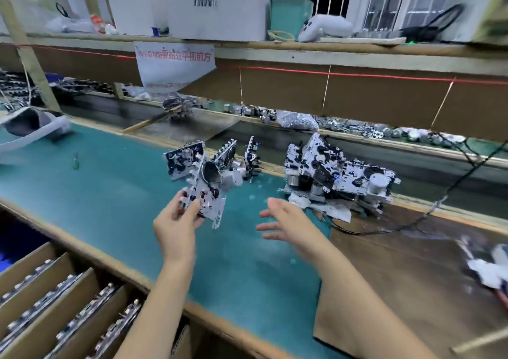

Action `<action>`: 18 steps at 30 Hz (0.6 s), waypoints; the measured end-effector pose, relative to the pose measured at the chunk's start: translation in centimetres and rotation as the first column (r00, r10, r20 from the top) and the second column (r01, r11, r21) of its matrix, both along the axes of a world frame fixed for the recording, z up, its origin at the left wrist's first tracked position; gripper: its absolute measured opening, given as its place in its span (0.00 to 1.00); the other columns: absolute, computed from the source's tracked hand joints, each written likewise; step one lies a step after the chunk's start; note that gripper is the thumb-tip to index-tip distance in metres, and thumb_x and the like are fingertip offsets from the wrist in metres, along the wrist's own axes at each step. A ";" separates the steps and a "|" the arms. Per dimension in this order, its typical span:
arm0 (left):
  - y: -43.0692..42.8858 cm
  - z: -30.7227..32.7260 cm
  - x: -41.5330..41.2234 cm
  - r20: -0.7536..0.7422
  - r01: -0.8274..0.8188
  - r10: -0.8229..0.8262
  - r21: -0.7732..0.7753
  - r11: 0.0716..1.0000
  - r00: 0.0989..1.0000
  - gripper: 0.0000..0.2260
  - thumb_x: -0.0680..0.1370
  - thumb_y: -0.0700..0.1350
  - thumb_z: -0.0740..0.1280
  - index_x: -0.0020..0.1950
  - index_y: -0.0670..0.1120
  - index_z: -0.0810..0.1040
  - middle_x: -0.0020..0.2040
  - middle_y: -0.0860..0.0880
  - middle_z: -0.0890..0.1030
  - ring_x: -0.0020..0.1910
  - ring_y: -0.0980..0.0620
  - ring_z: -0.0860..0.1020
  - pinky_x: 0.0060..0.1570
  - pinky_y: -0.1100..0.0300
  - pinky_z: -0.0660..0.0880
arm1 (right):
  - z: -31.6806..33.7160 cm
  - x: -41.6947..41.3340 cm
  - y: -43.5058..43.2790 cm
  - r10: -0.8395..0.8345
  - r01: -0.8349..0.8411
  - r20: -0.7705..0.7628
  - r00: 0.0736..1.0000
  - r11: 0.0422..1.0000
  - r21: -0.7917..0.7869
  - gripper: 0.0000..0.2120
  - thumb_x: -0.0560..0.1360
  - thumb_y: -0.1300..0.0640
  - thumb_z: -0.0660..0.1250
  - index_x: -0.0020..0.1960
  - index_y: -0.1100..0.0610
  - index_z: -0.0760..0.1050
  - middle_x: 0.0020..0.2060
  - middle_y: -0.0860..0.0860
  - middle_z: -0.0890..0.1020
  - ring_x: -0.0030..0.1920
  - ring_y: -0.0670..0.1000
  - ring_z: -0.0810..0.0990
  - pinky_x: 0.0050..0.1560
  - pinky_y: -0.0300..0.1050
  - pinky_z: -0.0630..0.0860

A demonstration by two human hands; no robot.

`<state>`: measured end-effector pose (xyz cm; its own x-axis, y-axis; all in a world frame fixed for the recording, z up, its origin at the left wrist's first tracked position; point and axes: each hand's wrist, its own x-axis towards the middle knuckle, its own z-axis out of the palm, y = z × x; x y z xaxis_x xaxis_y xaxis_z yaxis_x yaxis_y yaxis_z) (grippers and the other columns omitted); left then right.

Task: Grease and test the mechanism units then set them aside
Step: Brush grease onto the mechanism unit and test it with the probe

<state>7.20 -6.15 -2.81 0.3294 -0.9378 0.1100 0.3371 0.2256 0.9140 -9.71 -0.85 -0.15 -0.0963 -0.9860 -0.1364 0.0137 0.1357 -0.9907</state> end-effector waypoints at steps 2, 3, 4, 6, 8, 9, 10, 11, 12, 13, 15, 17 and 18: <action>2.7 -0.7 -2.0 0.189 0.115 -0.091 -0.120 0.986 0.978 0.19 0.74 0.30 0.67 0.53 0.55 0.77 0.40 0.53 0.77 0.39 0.58 0.75 0.41 0.63 0.78 | 0.2 0.1 0.4 -0.050 0.037 0.245 0.968 0.998 0.058 0.12 0.80 0.47 0.53 0.57 0.54 0.66 0.50 0.56 0.76 0.39 0.52 0.81 0.41 0.45 0.80; 4.0 -1.1 -2.9 0.304 0.192 -0.133 -0.173 0.966 0.943 0.21 0.74 0.30 0.67 0.52 0.57 0.77 0.41 0.55 0.78 0.39 0.61 0.76 0.44 0.64 0.77 | 0.1 -0.1 0.7 -0.114 0.096 0.323 0.939 0.993 0.072 0.13 0.80 0.47 0.53 0.54 0.56 0.69 0.49 0.57 0.77 0.38 0.53 0.81 0.39 0.43 0.80; 5.0 -1.5 -3.8 0.398 0.265 -0.165 -0.213 0.940 0.903 0.22 0.73 0.29 0.67 0.53 0.58 0.76 0.43 0.55 0.78 0.40 0.64 0.76 0.45 0.67 0.75 | -0.1 -0.5 1.0 -0.206 0.188 0.386 0.899 0.978 0.087 0.13 0.80 0.49 0.54 0.51 0.58 0.71 0.44 0.58 0.78 0.36 0.52 0.80 0.35 0.41 0.80; 6.4 -2.1 -5.2 0.463 0.382 -0.243 -0.235 0.894 0.853 0.23 0.73 0.29 0.67 0.55 0.57 0.76 0.47 0.53 0.79 0.44 0.63 0.77 0.48 0.68 0.73 | -0.7 -1.8 1.9 -0.394 0.380 0.503 0.769 0.915 0.136 0.11 0.80 0.53 0.59 0.44 0.60 0.72 0.34 0.57 0.79 0.29 0.51 0.79 0.29 0.38 0.79; 6.9 -2.8 -6.6 0.441 0.460 -0.346 -0.181 0.869 0.828 0.25 0.73 0.28 0.67 0.59 0.57 0.74 0.55 0.53 0.79 0.53 0.61 0.77 0.55 0.65 0.73 | -1.2 -3.5 3.0 -0.472 0.484 0.600 0.646 0.861 0.157 0.09 0.78 0.57 0.62 0.41 0.59 0.72 0.29 0.55 0.79 0.25 0.49 0.78 0.26 0.37 0.77; 7.0 -3.1 -7.2 0.394 0.506 -0.430 -0.111 0.855 0.813 0.28 0.73 0.27 0.67 0.63 0.57 0.71 0.60 0.52 0.77 0.59 0.59 0.75 0.58 0.63 0.72 | -1.5 -4.3 3.5 -0.483 0.516 0.624 0.614 0.844 0.146 0.08 0.78 0.58 0.62 0.41 0.59 0.72 0.28 0.54 0.80 0.25 0.48 0.78 0.25 0.36 0.77; 7.0 -3.4 -7.7 0.290 0.571 -0.546 -0.003 0.821 0.786 0.33 0.72 0.26 0.67 0.68 0.57 0.67 0.64 0.52 0.73 0.63 0.56 0.72 0.59 0.62 0.72 | -1.8 -5.0 4.0 -0.482 0.538 0.638 0.601 0.834 0.122 0.08 0.78 0.59 0.62 0.41 0.59 0.72 0.27 0.53 0.80 0.25 0.47 0.77 0.26 0.35 0.76; 7.0 -3.6 -8.1 0.106 0.662 -0.671 0.112 0.741 0.734 0.38 0.70 0.26 0.69 0.72 0.54 0.63 0.66 0.50 0.71 0.65 0.52 0.71 0.58 0.61 0.72 | -1.9 -5.7 4.5 -0.465 0.548 0.652 0.599 0.832 0.089 0.08 0.78 0.59 0.61 0.41 0.59 0.73 0.26 0.51 0.81 0.24 0.46 0.77 0.26 0.35 0.76; 6.8 -3.6 -8.3 -0.111 0.770 -0.765 0.176 0.613 0.634 0.40 0.67 0.27 0.72 0.74 0.49 0.63 0.65 0.47 0.71 0.65 0.48 0.72 0.55 0.60 0.73 | -2.1 -6.3 4.8 -0.438 0.544 0.667 0.603 0.837 0.057 0.09 0.78 0.60 0.60 0.41 0.58 0.74 0.26 0.50 0.81 0.24 0.46 0.77 0.26 0.35 0.76; 6.6 -3.5 -8.4 -0.296 0.871 -0.819 0.158 0.465 0.491 0.38 0.62 0.31 0.77 0.70 0.44 0.70 0.63 0.43 0.74 0.62 0.45 0.75 0.53 0.59 0.74 | -2.1 -6.8 5.2 -0.397 0.526 0.688 0.607 0.850 0.027 0.11 0.79 0.60 0.59 0.40 0.58 0.76 0.27 0.50 0.82 0.25 0.46 0.78 0.27 0.35 0.77; 6.4 -3.0 -8.5 -0.442 0.961 -0.857 0.048 0.272 0.264 0.31 0.53 0.44 0.83 0.55 0.39 0.82 0.57 0.38 0.80 0.56 0.42 0.80 0.53 0.52 0.78 | -2.3 -7.8 5.5 -0.311 0.479 0.704 0.638 0.876 -0.047 0.19 0.78 0.61 0.57 0.35 0.59 0.81 0.29 0.51 0.83 0.28 0.46 0.81 0.31 0.37 0.78; 6.2 -3.2 -9.0 -0.525 0.961 -0.819 -0.009 0.277 0.231 0.28 0.51 0.49 0.84 0.46 0.36 0.84 0.54 0.36 0.82 0.53 0.41 0.82 0.51 0.50 0.80 | -2.4 -8.2 5.4 -0.253 0.428 0.665 0.703 0.897 -0.112 0.18 0.78 0.61 0.57 0.35 0.60 0.82 0.31 0.51 0.84 0.31 0.46 0.82 0.34 0.38 0.79; 6.1 -3.2 -9.4 -0.558 0.945 -0.785 -0.005 0.328 0.270 0.27 0.49 0.47 0.85 0.42 0.36 0.84 0.51 0.36 0.82 0.50 0.41 0.83 0.48 0.49 0.81 | -2.4 -8.3 5.3 -0.227 0.387 0.615 0.755 0.912 -0.139 0.14 0.77 0.60 0.58 0.40 0.59 0.81 0.33 0.51 0.84 0.32 0.46 0.82 0.35 0.38 0.79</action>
<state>-2.19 -0.03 -6.05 -0.7764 -0.6241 -0.0880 0.4750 -0.6712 0.5691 -18.03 4.45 -2.51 -0.3823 -0.9236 -0.0283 0.5866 -0.2190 -0.7797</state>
